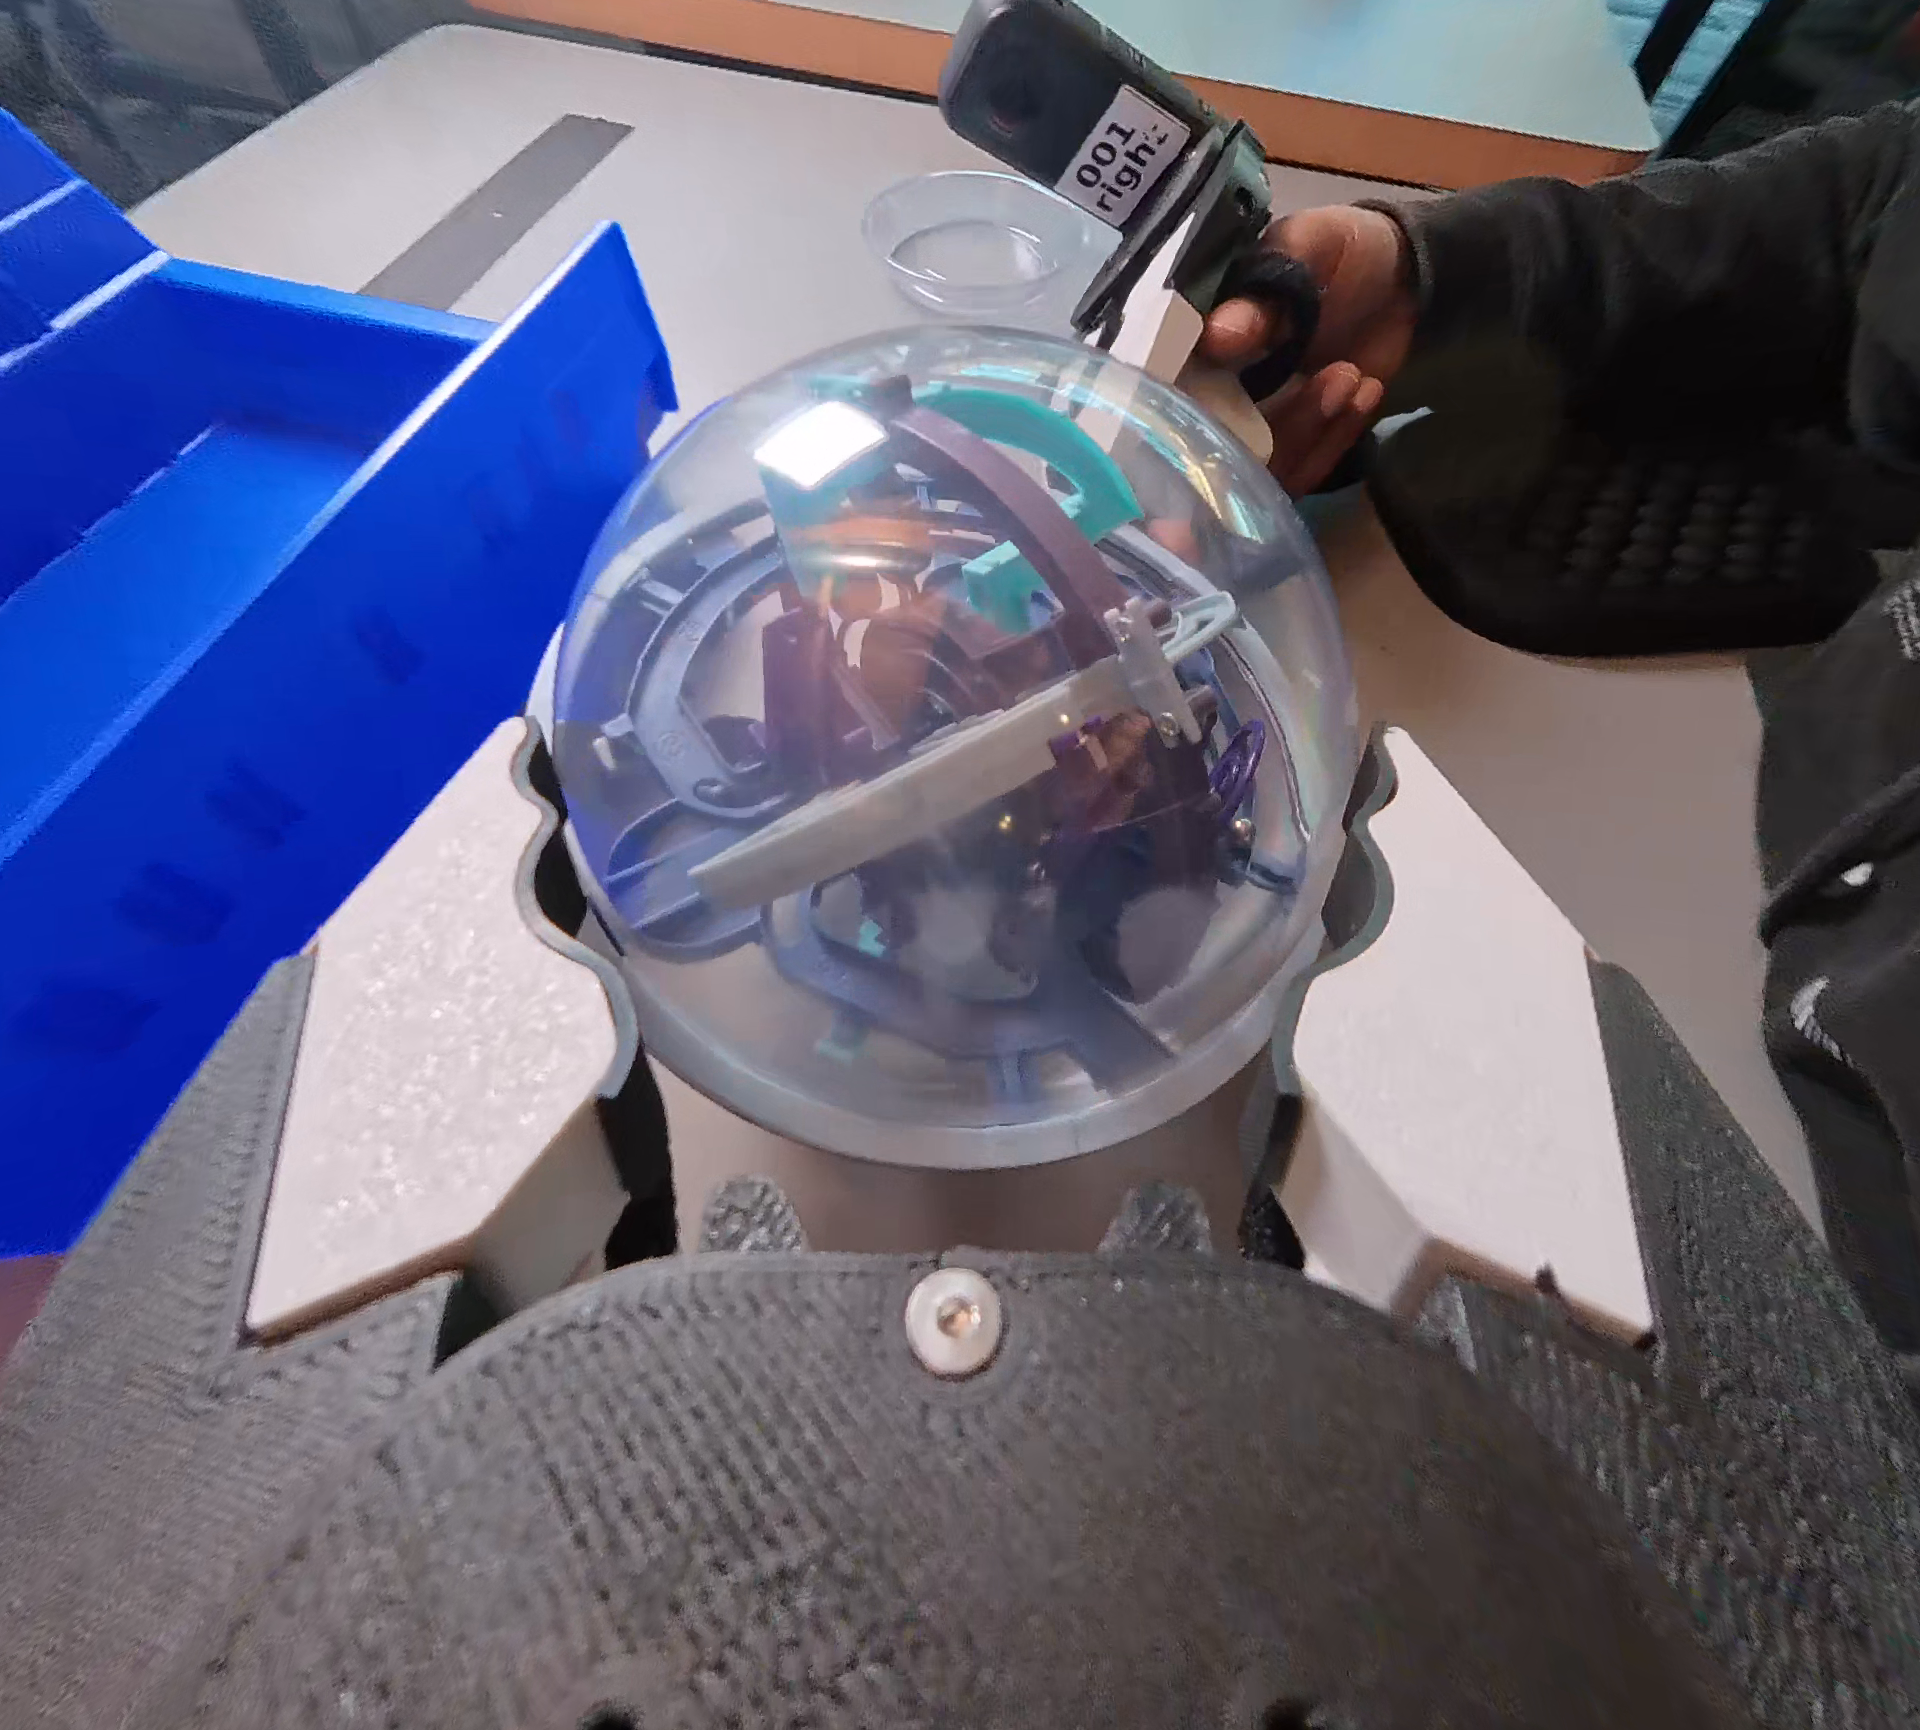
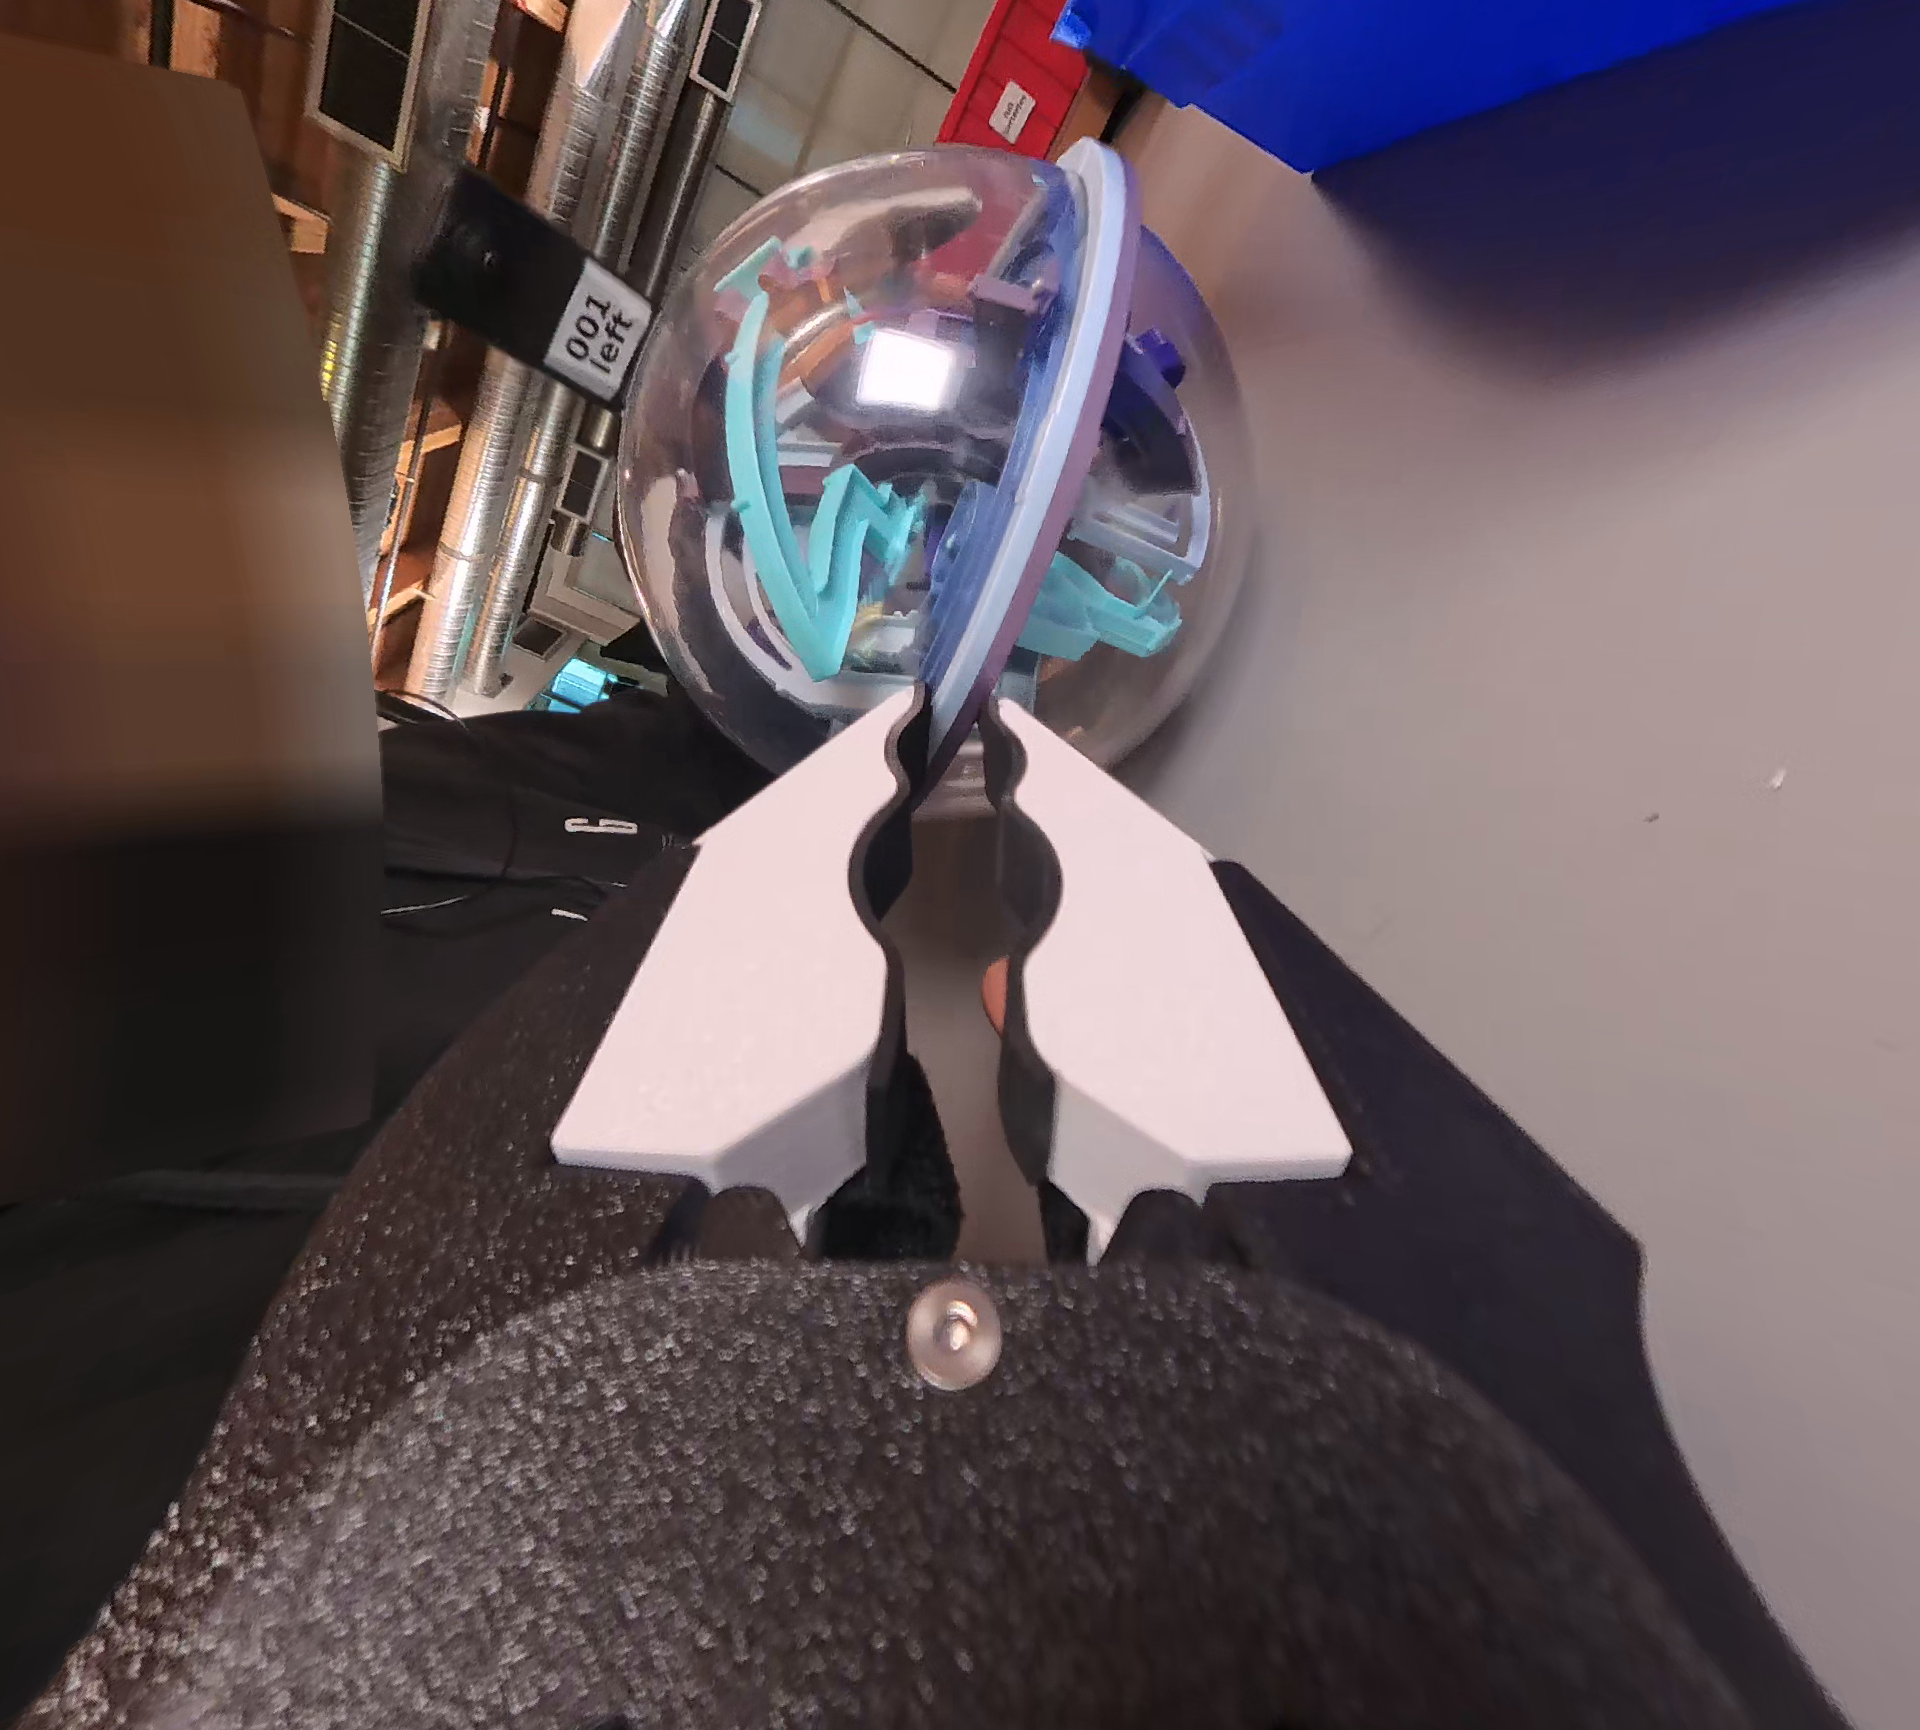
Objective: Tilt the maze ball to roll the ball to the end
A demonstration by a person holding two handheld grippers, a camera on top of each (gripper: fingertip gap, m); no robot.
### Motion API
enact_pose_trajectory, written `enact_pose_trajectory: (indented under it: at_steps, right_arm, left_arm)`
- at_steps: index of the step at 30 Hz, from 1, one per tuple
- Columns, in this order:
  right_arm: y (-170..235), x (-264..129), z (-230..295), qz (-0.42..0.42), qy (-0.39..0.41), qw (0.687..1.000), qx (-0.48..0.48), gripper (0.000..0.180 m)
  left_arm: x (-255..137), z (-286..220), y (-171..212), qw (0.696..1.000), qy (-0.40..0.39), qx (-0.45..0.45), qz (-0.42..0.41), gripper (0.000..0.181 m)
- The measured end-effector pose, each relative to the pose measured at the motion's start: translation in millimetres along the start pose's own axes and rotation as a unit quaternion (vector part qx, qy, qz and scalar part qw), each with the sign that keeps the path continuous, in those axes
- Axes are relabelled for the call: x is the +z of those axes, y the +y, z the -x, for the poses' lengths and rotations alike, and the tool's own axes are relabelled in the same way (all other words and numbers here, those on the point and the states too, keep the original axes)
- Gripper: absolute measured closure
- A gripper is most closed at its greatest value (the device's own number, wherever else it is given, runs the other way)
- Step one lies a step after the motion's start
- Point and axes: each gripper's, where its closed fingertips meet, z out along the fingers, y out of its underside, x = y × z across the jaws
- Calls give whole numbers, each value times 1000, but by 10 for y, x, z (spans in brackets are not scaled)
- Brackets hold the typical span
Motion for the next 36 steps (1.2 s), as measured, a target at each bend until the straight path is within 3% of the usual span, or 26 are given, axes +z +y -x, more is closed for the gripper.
enact_pose_trajectory:
  at_steps: [5, 10, 15, 36]
  right_arm:
    - [141, 13, 7, 21, 22, 999, -30, 169]
    - [105, -23, -1, 30, 51, 992, -109, 150]
    - [-34, -80, 33, 19, 50, 989, -140, 153]
    - [116, 40, 129, 31, 24, 988, -149, 165]
  left_arm:
    - [24, 9, -39, 997, 82, -4, 12, 36]
    - [44, 4, -73, 991, 135, 4, 7, 36]
    - [-21, -21, -23, 985, 170, 12, -15, 36]
    - [-89, -52, 11, 974, 220, 36, -29, 37]
